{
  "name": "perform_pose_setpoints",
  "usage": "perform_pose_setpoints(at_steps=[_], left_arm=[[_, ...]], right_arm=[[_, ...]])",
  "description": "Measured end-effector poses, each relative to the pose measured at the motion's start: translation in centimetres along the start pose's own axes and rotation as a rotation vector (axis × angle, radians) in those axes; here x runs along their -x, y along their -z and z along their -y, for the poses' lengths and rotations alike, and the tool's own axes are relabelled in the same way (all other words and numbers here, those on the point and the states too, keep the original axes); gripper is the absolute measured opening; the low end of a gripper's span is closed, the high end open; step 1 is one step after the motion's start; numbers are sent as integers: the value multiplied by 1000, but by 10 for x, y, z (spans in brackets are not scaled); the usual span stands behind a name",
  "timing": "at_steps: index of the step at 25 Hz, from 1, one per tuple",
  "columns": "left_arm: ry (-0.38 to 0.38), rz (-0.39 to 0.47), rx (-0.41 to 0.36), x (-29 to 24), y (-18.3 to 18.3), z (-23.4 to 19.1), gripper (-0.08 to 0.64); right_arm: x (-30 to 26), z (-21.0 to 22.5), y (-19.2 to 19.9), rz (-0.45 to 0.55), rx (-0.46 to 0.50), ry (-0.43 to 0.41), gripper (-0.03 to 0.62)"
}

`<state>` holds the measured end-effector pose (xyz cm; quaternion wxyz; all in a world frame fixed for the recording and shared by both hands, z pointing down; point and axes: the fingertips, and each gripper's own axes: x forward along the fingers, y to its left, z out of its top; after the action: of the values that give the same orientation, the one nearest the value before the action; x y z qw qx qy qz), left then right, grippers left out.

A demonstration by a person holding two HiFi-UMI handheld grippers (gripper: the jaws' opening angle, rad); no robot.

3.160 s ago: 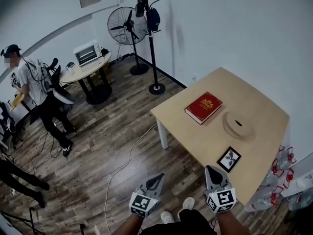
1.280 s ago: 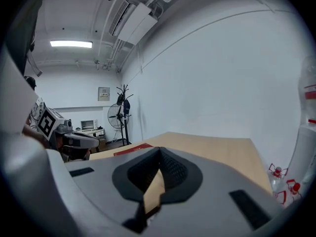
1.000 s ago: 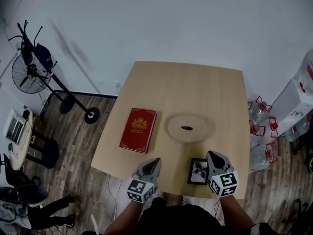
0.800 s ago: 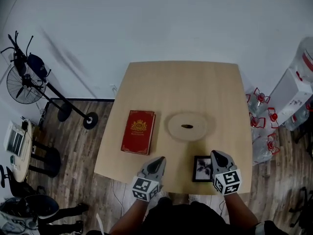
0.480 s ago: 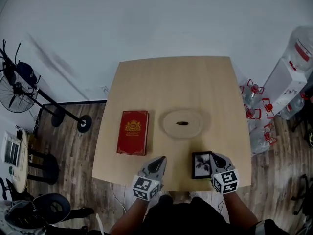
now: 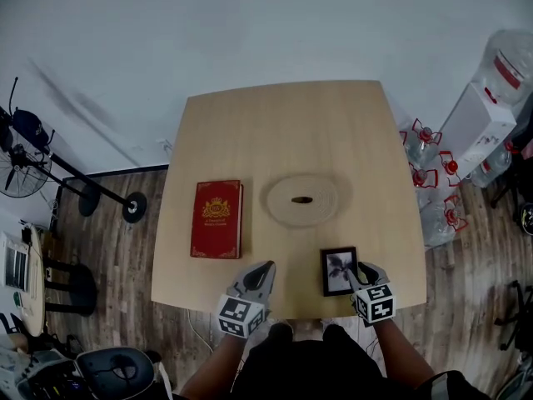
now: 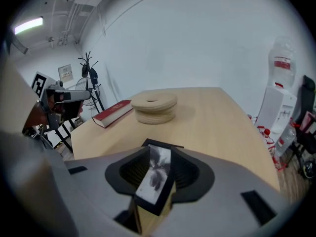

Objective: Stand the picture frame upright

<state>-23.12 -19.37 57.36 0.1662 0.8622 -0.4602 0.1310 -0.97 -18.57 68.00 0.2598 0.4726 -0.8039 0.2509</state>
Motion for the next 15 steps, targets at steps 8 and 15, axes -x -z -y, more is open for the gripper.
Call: perform_pose_setpoints(at_steps=[8, 15], left_arm=[[-3, -13, 6, -1, 3, -3, 3], [-8, -19, 17, -1, 5, -8, 3]], right_arm=[[-22, 20, 33, -91, -107, 35, 129], [-35, 26, 43, -137, -176, 31, 129]])
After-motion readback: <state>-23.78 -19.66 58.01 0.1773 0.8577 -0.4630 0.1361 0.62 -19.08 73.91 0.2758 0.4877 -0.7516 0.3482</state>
